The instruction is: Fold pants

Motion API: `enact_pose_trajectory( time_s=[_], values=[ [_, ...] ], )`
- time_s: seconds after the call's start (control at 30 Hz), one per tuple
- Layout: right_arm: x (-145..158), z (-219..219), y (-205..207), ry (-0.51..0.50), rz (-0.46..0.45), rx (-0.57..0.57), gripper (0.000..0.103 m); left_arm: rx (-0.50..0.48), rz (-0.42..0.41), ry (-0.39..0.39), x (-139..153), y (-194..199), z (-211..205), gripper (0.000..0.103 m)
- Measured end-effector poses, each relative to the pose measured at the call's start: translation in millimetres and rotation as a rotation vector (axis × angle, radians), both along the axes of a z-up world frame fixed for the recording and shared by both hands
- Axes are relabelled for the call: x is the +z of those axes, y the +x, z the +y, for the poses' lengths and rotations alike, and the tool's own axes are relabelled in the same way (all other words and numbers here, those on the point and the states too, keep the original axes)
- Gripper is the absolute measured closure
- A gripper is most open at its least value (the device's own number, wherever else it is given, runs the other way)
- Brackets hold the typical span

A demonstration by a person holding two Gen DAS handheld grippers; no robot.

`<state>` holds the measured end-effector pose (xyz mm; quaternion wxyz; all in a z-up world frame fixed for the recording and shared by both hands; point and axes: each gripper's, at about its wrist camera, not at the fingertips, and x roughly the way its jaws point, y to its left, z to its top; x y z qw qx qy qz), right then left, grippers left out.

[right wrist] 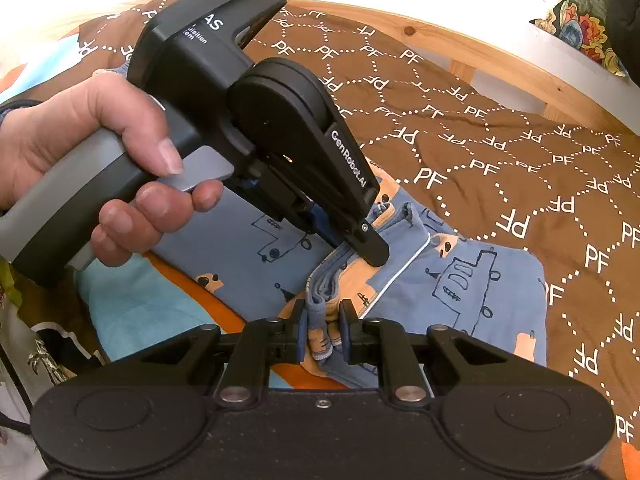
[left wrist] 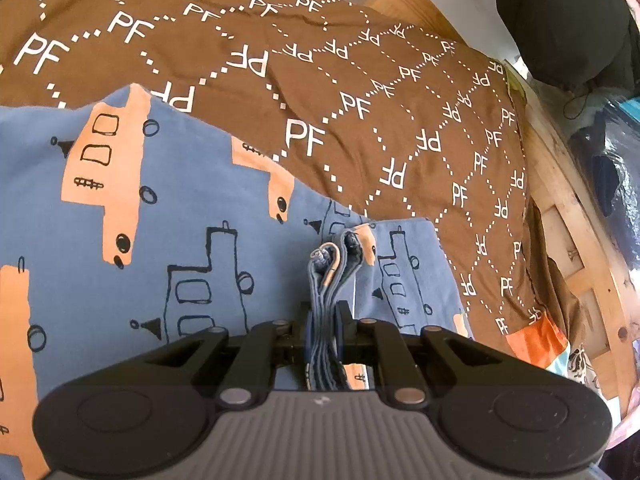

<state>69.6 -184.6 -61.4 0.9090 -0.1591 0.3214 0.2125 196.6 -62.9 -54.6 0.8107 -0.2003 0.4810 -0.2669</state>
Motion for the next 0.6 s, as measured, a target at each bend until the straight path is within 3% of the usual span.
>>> enact_pose_trajectory(
  time_s=[0.47, 0.6],
  values=[
    [14, 12, -3, 0.042, -0.015, 0.058, 0.086, 0.021, -0.021, 0.045, 27, -10, 24, 0.093],
    [23, 28, 4, 0.100, -0.006, 0.120, 0.086, 0.059, 0.022, 0.087, 35, -8, 48, 0.093]
  ],
)
